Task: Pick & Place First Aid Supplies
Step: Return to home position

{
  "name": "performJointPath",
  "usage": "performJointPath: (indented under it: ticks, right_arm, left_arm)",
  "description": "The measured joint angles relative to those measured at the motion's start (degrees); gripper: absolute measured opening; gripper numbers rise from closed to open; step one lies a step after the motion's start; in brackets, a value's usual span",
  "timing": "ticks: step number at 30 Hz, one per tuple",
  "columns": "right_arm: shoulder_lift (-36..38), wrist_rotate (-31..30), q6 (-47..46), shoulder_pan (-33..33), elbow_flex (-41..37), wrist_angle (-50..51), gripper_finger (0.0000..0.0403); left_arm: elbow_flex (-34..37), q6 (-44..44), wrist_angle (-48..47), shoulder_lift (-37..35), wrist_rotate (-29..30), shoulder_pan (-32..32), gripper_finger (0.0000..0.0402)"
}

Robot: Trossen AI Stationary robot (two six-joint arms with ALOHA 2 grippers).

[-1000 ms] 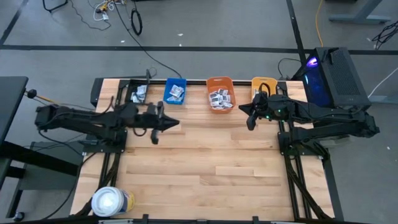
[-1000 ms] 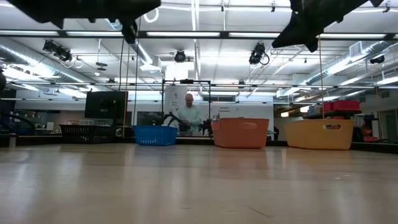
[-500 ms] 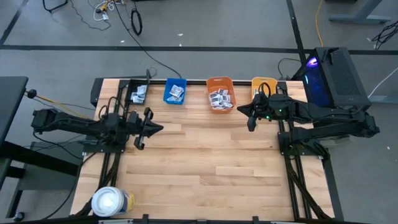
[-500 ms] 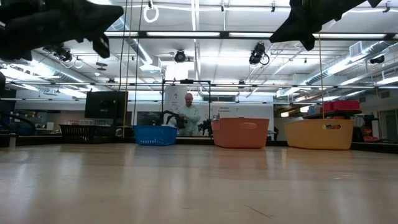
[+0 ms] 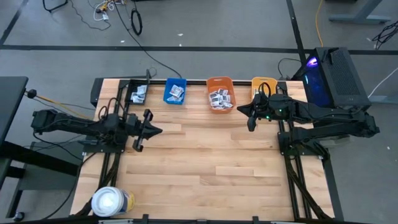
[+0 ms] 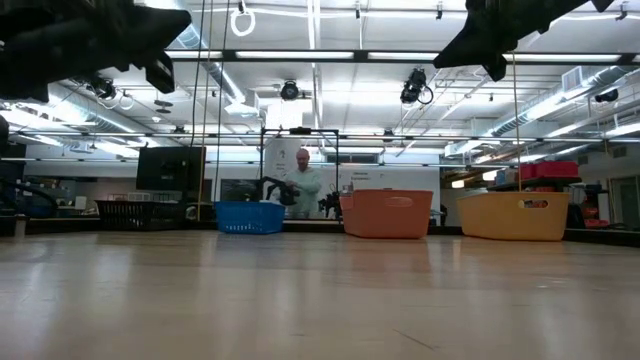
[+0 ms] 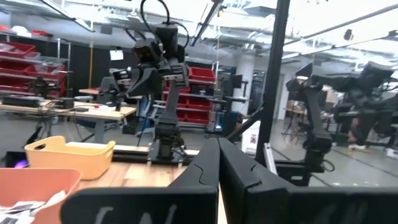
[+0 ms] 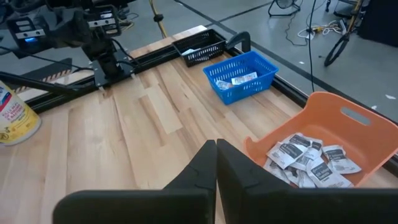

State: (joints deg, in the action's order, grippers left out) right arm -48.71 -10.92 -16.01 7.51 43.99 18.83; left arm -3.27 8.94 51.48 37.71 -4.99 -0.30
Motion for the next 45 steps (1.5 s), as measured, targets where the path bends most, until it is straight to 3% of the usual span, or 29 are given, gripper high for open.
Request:
performJointPath:
  ticks: [10, 15, 18, 30, 35, 45]
  right_arm:
    - [0.0, 0.0, -0.5, 0.0, 0.0, 0.0, 0.0013]
    - [-0.1, -10.9, -13.6, 0.1, 0.1, -5.7, 0.0013]
    - [-0.2, -12.9, -15.1, 0.0, 0.1, -8.6, 0.0013]
    - [-0.2, -4.8, -12.9, 0.0, 0.1, -10.1, 0.0013]
    - [-0.2, -3.0, -12.9, 0.0, 0.1, -10.1, 0.0013]
    - [-0.2, -3.0, -12.9, 0.0, 0.0, -10.1, 0.0013]
  left_arm:
    - [0.0, -0.1, -1.1, 0.0, 0.7, 0.1, 0.0000]
    - [0.0, -0.5, -1.1, 0.1, 1.0, 0.1, 0.0000]
    - [0.0, -0.7, -0.9, 0.0, 0.5, 0.1, 0.0000]
    - [0.0, -3.9, -1.0, -0.3, -1.1, 0.1, 0.0000]
    - [-0.1, -5.4, -2.3, -4.8, -1.9, 0.1, 0.0000]
    - [-0.1, -9.4, -15.9, -15.3, -3.2, -2.2, 0.0000]
